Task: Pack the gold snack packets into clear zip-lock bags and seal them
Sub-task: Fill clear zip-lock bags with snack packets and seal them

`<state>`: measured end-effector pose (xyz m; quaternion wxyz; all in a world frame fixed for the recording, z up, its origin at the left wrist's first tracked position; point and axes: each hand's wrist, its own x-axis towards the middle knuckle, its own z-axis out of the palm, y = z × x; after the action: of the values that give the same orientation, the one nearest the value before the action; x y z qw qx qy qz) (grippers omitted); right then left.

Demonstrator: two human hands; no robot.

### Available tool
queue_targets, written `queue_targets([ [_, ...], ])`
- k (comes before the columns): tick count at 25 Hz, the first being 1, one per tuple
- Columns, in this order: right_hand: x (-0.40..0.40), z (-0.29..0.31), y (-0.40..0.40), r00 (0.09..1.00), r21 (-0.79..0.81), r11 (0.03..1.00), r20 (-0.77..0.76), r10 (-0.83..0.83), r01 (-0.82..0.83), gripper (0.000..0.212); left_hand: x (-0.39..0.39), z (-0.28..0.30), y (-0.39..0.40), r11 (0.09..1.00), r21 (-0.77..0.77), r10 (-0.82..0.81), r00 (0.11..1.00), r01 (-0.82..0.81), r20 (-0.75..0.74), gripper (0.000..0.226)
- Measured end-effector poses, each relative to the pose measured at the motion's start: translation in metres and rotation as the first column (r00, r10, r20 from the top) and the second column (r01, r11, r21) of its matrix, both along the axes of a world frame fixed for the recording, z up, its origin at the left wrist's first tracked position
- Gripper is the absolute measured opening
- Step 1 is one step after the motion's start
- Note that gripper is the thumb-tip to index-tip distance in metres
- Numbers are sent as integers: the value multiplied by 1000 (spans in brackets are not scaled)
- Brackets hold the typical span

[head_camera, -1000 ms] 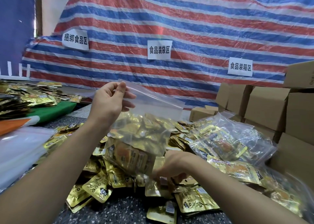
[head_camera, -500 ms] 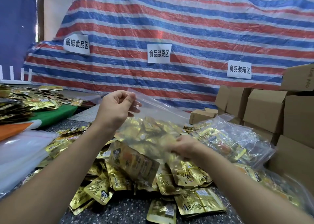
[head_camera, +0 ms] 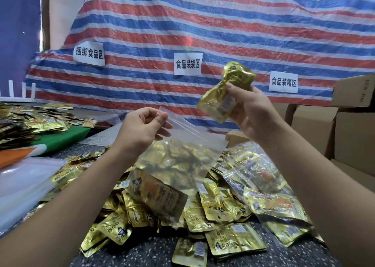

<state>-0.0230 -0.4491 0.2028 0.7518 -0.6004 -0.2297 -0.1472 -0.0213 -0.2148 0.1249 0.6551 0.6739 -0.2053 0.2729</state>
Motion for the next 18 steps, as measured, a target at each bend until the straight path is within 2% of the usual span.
queue_targets([
  [6,-7,-8,19,994,-288,953,81,-67,88,22,-4,1,2,1000,-13,-19,1000,19,-9,16],
  [12,-7,-12,26,996,-419,906,83,-32,64,22,-3,1,2,999,-33,-27,1000,27,-13,13],
  [15,-9,-12,26,992,-555,827,127,-23,91,18,-3,1,1,999,-39,-22,1000,22,-15,14],
  [18,-12,-15,25,993,-722,686,119,6,83,21,-3,2,3,999,-36,-17,1000,16,-12,15],
])
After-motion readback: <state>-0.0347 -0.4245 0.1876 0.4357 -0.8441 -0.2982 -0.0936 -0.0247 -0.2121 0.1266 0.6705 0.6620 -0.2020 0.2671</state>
